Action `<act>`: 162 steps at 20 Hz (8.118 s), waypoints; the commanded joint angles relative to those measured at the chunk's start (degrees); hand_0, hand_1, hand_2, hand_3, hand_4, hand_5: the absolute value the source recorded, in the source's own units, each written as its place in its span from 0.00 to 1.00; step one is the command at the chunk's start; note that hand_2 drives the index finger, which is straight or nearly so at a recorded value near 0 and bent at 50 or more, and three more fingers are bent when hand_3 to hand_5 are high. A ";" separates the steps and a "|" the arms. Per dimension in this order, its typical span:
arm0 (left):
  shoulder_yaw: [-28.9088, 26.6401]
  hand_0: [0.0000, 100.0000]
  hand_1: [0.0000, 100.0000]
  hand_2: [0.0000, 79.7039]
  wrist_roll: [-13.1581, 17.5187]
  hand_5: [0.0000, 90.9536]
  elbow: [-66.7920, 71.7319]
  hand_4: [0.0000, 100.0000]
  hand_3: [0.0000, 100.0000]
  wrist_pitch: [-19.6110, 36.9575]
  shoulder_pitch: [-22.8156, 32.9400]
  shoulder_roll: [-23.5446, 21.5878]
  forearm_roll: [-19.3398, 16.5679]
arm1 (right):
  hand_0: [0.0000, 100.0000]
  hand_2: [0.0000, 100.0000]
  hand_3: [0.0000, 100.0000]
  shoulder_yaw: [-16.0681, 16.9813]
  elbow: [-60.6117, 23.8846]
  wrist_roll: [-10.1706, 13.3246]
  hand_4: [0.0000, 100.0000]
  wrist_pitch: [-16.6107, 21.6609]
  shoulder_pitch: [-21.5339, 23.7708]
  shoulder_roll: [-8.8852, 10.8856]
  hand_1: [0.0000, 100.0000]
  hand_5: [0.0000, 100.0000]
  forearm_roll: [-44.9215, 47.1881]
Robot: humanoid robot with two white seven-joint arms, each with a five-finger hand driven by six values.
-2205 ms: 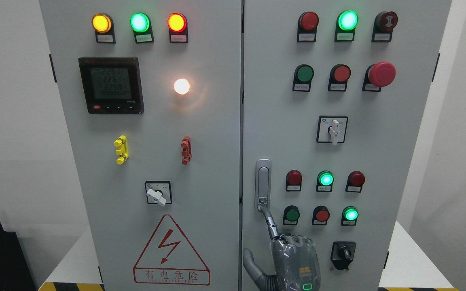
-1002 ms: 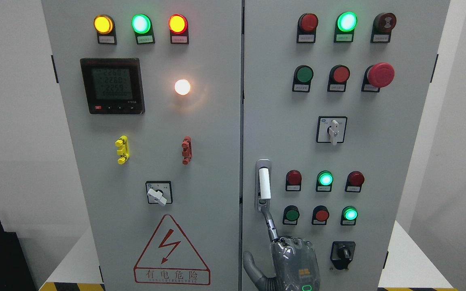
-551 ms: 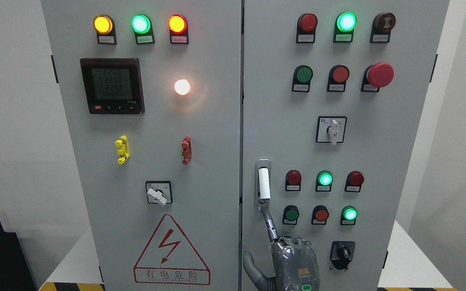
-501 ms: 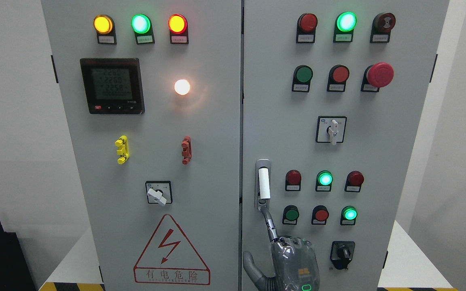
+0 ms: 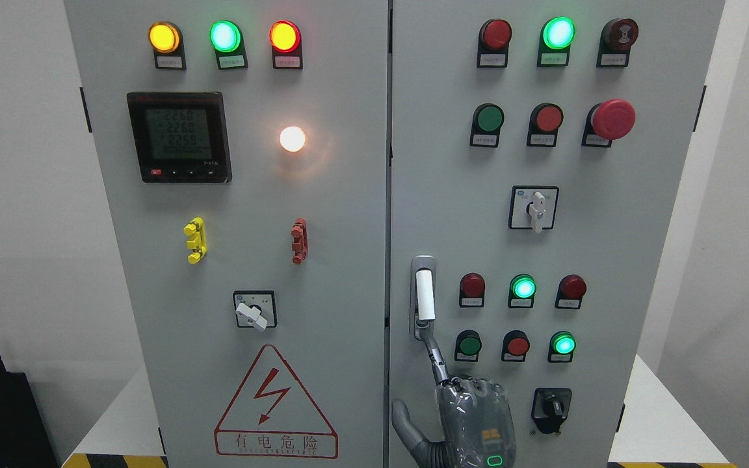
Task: Release door handle
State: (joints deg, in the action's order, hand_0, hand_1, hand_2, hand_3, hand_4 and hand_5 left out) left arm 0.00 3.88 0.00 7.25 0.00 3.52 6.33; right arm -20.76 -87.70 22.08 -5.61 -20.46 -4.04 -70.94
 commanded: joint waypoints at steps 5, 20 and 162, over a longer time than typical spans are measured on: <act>0.62 0.12 0.39 0.00 0.07 0.00 -0.53 0.00 0.00 -0.05 -1.76 0.00 0.00 | 0.40 0.03 1.00 -0.07 -1.43 1.39 1.00 0.33 0.25 0.08 0.36 1.00 0.01; 0.62 0.12 0.39 0.00 0.07 0.00 -0.53 0.00 0.00 -0.05 -1.76 0.00 0.00 | 0.29 0.70 1.00 1.78 -3.97 5.87 0.92 4.20 2.45 1.13 0.59 0.97 0.19; 0.62 0.12 0.39 0.00 0.07 0.00 -0.44 0.00 0.00 -0.05 -1.76 0.00 0.00 | 0.48 0.97 1.00 3.89 -5.12 2.45 1.00 -0.72 -7.57 -0.80 0.66 1.00 5.37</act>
State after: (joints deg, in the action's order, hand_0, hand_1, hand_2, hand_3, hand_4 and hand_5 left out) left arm 0.00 3.95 0.00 7.25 0.00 3.52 6.33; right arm -17.35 -92.52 24.75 -6.31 -28.01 -4.91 -65.56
